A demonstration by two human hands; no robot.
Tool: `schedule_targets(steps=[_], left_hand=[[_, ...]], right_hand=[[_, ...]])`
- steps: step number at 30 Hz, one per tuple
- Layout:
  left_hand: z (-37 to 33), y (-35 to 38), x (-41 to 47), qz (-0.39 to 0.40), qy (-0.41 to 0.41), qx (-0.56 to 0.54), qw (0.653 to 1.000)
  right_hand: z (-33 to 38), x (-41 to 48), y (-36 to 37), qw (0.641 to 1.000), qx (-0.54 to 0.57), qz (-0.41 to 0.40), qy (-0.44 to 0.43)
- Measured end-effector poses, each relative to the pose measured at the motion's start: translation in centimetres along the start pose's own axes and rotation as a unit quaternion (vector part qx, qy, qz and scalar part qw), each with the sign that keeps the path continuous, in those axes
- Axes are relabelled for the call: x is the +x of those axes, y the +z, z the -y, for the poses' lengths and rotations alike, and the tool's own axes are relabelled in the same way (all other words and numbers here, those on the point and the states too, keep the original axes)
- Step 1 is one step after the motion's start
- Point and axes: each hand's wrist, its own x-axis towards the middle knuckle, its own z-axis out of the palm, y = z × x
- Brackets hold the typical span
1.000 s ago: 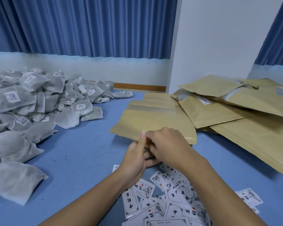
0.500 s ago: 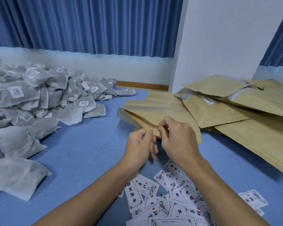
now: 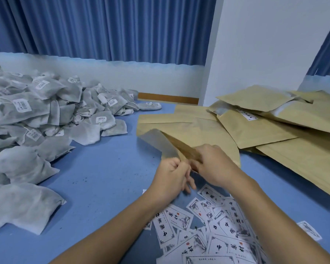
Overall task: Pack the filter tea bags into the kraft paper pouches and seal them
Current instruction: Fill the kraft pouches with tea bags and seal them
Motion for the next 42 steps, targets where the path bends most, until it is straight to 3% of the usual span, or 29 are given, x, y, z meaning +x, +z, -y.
schedule_targets(steps=[5, 7, 8, 9, 11, 12, 14, 16, 20, 21, 23, 25, 27, 29, 31, 33, 37, 40, 42], left_hand=[[0.0, -0.5, -0.7, -0.073, -0.085, -0.006, 0.994], [-0.7, -0.8, -0.4, -0.160, -0.014, 0.075, 0.984], [-1.3, -1.0, -0.2, -0.216, 0.089, 0.150, 0.961], [-2.3, -1.0, -0.2, -0.252, 0.223, 0.233, 0.912], [-4.2, -0.6, -0.2, -0.210, 0.437, 0.360, 0.797], [-5.3, -0.2, -0.1, -0.168, 0.470, 0.400, 0.769], [-6.9, 0.5, 0.3, -0.129, 0.436, 0.482, 0.749], [-7.5, 1.3, 0.9, -0.130, 0.333, 0.560, 0.748], [-7.0, 2.1, 4.1, -0.030, 0.105, 0.666, 0.738], [-6.5, 2.3, 5.3, 0.002, 0.074, 0.683, 0.727], [-6.2, 1.9, 7.5, 0.070, 0.044, 0.671, 0.737], [-6.7, 0.6, 8.9, 0.126, 0.069, 0.615, 0.775], [-6.9, 0.1, 9.1, 0.125, 0.095, 0.555, 0.817], [-6.7, 0.5, 9.4, 0.102, 0.092, 0.441, 0.887], [-6.9, 1.6, 9.7, 0.076, 0.097, 0.400, 0.908], [-7.0, 2.6, 10.2, 0.087, 0.104, 0.418, 0.899], [-4.2, 3.5, 8.3, 0.183, 0.144, 0.499, 0.835], [-2.0, 3.0, 5.4, 0.109, 0.245, 0.567, 0.779], [-1.3, 2.3, 3.1, 0.074, 0.340, 0.529, 0.774]], right_hand=[[-1.1, 2.6, -3.4, 0.964, 0.048, -0.243, 0.093], [-0.6, 3.3, -4.2, 0.963, 0.030, -0.258, 0.070], [-0.1, 3.2, -4.4, 0.967, -0.004, -0.250, 0.058], [0.4, 3.1, -4.4, 0.969, -0.051, -0.239, 0.049], [1.1, 2.6, -4.3, 0.967, -0.132, -0.213, 0.041], [1.3, 2.5, -4.2, 0.967, -0.156, -0.197, 0.037], [1.6, 2.4, -4.0, 0.968, -0.177, -0.173, 0.032], [1.8, 2.3, -3.8, 0.969, -0.190, -0.157, 0.036], [1.6, 2.1, -4.4, 0.974, -0.142, -0.172, 0.039], [1.7, 2.0, -4.5, 0.977, -0.123, -0.173, 0.030], [2.2, 1.7, -4.6, 0.979, -0.105, -0.177, 0.007], [2.8, 1.5, -4.1, 0.973, -0.100, -0.208, -0.014], [2.9, 1.4, -3.6, 0.961, -0.085, -0.262, -0.017], [2.6, 1.7, -3.7, 0.946, -0.044, -0.320, -0.012], [2.0, 2.3, -4.0, 0.943, -0.019, -0.333, -0.023], [1.1, 3.0, -4.1, 0.952, 0.015, -0.306, -0.027], [-1.1, 3.8, -2.9, 0.936, 0.149, -0.310, 0.072], [-1.2, 3.9, -1.7, 0.927, 0.162, -0.324, 0.099], [-1.2, 4.0, -1.8, 0.927, 0.145, -0.337, 0.071]])
